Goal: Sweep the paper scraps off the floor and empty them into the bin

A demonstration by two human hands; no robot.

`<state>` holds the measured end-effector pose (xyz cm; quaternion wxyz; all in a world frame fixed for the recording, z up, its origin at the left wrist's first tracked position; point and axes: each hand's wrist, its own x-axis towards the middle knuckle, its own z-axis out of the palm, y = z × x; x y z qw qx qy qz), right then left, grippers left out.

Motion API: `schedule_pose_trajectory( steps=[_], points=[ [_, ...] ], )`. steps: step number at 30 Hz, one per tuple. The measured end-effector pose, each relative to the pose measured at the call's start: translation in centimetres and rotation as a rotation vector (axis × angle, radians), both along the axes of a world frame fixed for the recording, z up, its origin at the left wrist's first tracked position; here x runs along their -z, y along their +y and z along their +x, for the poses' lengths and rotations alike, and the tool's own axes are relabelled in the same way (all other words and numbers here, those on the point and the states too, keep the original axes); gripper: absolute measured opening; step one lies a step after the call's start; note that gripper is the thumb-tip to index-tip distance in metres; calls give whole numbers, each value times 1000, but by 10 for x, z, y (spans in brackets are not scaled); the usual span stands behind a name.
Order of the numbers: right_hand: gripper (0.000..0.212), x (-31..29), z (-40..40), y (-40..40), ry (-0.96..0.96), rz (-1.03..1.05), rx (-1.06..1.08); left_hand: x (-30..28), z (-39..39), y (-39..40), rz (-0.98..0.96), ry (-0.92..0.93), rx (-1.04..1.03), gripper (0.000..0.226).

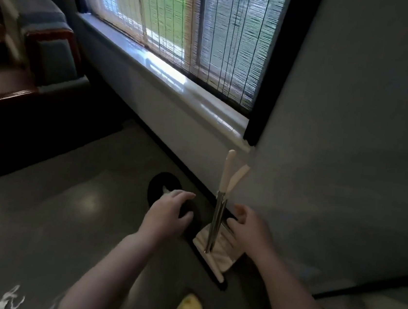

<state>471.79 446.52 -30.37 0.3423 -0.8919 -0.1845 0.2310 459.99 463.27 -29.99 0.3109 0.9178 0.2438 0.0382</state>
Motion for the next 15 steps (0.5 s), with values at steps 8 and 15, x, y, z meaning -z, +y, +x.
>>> schedule_pose_trajectory(
  steps=[8, 15],
  points=[
    [42, 19, 42, 56, 16, 17, 122, 19, 86, 69, 41, 112, 213, 46],
    [33, 20, 64, 75, 21, 26, 234, 34, 149, 97, 31, 159, 446, 49]
  ],
)
